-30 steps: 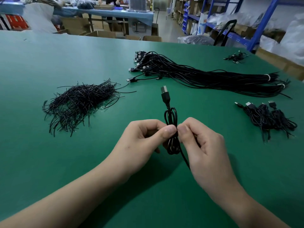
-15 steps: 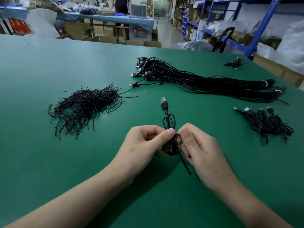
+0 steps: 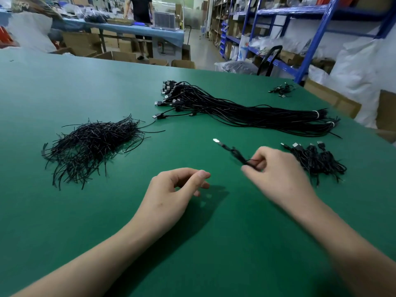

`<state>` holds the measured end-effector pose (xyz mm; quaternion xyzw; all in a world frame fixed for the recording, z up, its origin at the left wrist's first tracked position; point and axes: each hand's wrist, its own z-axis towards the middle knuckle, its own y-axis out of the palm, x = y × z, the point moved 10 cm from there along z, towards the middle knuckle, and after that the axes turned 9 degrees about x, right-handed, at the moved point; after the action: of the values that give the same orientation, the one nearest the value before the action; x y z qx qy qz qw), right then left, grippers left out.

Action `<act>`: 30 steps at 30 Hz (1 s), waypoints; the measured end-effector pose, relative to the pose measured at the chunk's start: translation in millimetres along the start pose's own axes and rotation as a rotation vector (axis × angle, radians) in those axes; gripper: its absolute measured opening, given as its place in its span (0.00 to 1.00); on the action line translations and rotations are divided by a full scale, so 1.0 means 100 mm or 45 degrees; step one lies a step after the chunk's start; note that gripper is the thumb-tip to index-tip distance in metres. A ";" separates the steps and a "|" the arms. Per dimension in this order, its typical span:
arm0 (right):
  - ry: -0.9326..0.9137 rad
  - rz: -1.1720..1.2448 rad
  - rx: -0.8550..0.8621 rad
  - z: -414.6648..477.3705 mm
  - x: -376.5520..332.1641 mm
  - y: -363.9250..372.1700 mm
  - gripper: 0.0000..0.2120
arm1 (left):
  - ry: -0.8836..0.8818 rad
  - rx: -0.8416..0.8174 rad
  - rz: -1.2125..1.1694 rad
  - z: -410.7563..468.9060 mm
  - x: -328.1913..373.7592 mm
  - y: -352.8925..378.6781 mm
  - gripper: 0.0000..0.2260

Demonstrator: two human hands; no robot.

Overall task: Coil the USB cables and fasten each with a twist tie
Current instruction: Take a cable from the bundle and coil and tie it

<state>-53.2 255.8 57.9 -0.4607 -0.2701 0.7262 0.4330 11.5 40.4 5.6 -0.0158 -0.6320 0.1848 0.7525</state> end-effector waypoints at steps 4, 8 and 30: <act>-0.118 -0.716 0.097 0.32 0.37 -0.18 0.12 | 0.029 -0.034 0.060 0.00 0.00 0.03 0.11; -0.082 -1.083 -0.011 0.47 0.69 -0.15 0.12 | 0.115 -0.034 0.154 -0.01 0.05 0.05 0.10; -0.264 -0.282 -0.040 0.36 -0.20 0.75 0.23 | 0.149 0.104 0.782 1.40 -0.05 -0.10 0.18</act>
<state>-110.3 202.6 22.8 -0.3574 -0.3739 0.7134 0.4728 -120.1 0.2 31.6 -0.1863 -0.5454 0.4273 0.6966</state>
